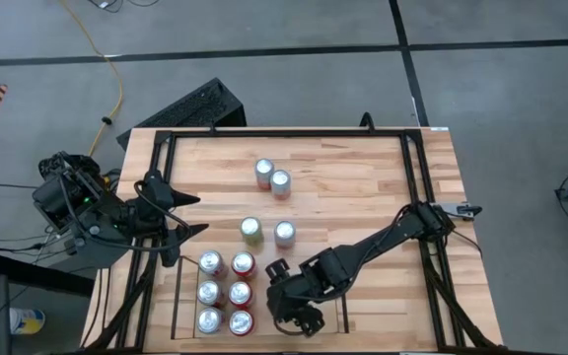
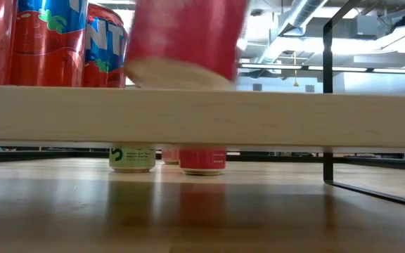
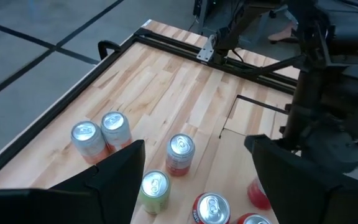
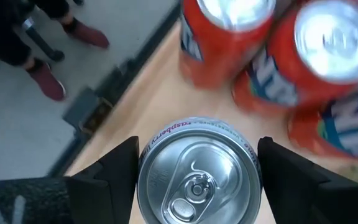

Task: Place canned beverage on shelf
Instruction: Put the white soda can on the shelf

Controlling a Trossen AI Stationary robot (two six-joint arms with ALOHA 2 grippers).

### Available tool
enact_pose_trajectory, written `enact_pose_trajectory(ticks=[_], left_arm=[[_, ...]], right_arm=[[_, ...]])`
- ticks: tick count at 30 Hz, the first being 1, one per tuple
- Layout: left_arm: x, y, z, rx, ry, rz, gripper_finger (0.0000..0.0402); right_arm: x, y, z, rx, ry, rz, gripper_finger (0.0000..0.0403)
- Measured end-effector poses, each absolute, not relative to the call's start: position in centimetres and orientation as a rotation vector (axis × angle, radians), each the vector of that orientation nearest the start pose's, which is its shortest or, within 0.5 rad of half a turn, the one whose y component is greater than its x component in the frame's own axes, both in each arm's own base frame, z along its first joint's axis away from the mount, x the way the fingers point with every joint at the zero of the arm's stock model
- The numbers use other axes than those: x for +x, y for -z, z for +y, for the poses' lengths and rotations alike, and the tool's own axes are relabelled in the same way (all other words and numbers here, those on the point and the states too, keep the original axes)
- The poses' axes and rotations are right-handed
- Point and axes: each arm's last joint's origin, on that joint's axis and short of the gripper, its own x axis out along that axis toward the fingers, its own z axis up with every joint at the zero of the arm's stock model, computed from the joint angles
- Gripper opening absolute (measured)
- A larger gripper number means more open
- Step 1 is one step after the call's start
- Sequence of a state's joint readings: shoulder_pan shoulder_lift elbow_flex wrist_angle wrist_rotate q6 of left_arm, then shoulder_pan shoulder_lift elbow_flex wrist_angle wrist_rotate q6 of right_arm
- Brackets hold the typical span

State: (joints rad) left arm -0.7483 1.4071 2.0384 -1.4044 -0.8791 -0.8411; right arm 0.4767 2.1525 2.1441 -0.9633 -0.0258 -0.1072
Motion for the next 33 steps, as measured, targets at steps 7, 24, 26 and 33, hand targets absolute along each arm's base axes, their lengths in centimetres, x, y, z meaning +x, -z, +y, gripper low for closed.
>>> enact_pose_trajectory(ticks=[7,24,26,33], left_arm=[[16.2,-49.7,-12.0,-0.267,-0.329,0.429,0.0281],[16.2,-49.7,-12.0,-0.27,-0.33,0.428,0.0281],[16.2,-49.7,-12.0,-0.27,-0.33,0.428,0.0281],[16.2,-49.7,-12.0,-0.269,-0.33,0.428,0.0281]], right_arm=[[41.5,-30.7,21.7,-0.288,-0.571,0.882,0.0276],[40.6,-30.7,23.0,-0.4,-0.649,0.866,0.0276],[40.6,-30.8,23.0,-0.405,-0.651,0.861,0.0276],[40.6,-30.8,22.9,-0.441,-0.668,0.852,0.0276]])
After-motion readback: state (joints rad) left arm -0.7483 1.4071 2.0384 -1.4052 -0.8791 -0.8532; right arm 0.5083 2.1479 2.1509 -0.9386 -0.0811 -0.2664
